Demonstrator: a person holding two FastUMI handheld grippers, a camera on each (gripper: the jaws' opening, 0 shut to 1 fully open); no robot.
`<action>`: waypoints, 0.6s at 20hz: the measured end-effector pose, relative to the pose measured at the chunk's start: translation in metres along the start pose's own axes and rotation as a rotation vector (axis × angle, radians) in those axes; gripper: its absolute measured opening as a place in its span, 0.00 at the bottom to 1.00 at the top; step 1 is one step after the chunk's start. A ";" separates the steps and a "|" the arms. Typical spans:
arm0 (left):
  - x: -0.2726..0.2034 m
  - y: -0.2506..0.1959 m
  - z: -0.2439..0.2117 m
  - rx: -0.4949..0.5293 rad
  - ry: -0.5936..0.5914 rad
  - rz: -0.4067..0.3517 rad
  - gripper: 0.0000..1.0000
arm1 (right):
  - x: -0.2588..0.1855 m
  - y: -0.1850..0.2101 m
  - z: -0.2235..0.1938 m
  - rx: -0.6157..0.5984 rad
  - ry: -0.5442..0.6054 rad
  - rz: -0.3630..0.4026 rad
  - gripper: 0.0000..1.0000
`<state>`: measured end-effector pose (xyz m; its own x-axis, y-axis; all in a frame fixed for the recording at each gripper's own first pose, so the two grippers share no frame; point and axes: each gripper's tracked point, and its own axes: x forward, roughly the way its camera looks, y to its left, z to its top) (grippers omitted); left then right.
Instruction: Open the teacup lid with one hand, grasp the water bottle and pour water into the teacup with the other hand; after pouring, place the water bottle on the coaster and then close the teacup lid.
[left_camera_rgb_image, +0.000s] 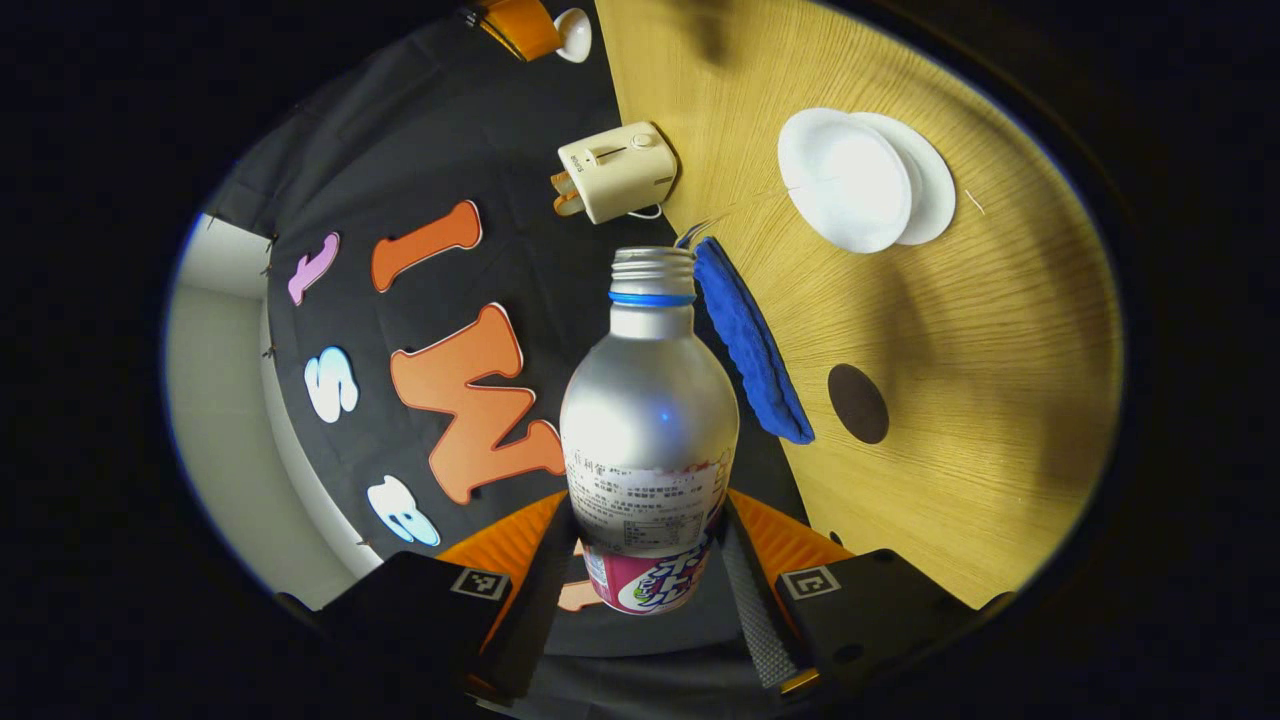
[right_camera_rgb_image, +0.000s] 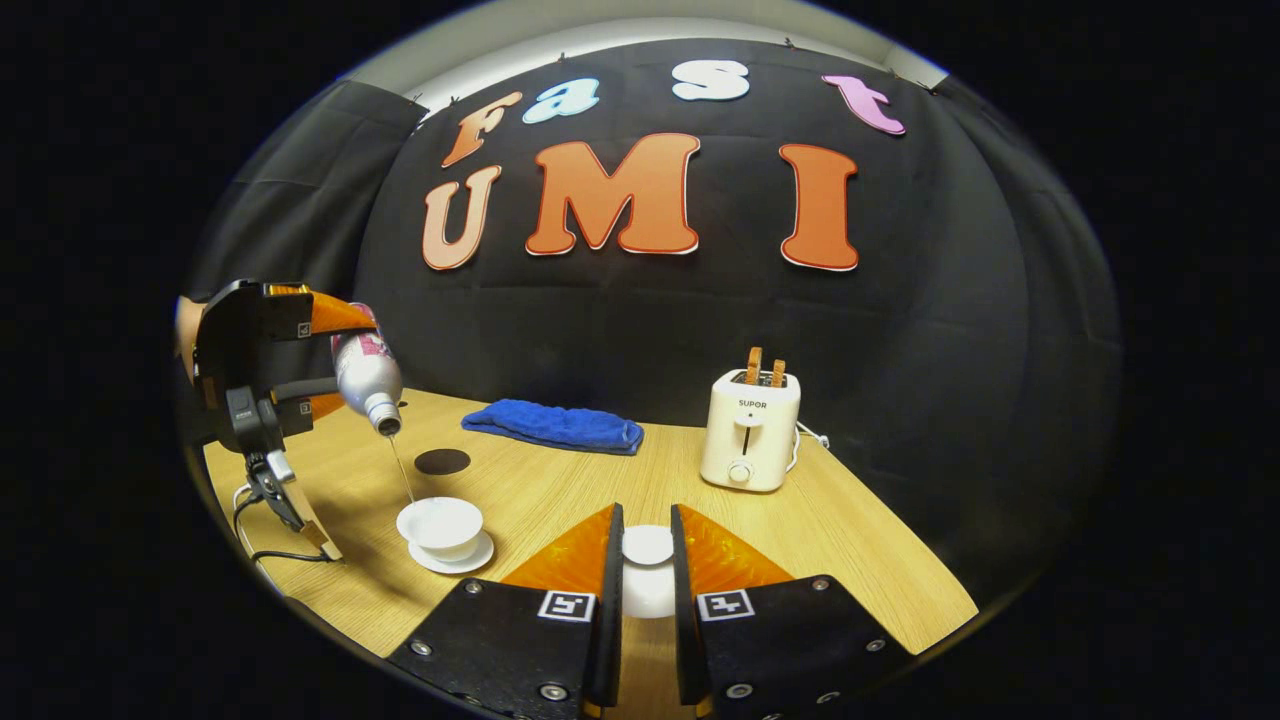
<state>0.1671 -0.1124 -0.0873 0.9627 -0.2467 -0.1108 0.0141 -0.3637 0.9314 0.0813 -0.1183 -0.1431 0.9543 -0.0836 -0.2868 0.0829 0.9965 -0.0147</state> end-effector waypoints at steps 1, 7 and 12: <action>0.001 0.004 -0.002 0.010 0.003 0.004 0.83 | -0.001 -0.001 -0.001 -0.001 0.000 0.001 0.23; 0.003 0.018 -0.009 0.054 0.011 0.021 0.80 | -0.001 -0.010 -0.005 0.009 0.005 -0.012 0.23; 0.002 0.023 -0.018 0.088 0.019 0.016 0.83 | -0.005 -0.019 -0.009 -0.004 0.005 -0.025 0.23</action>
<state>0.1744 -0.1047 -0.0599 0.9677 -0.2362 -0.0884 -0.0247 -0.4374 0.8989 0.0728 -0.1364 -0.1496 0.9505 -0.1088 -0.2911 0.1059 0.9940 -0.0256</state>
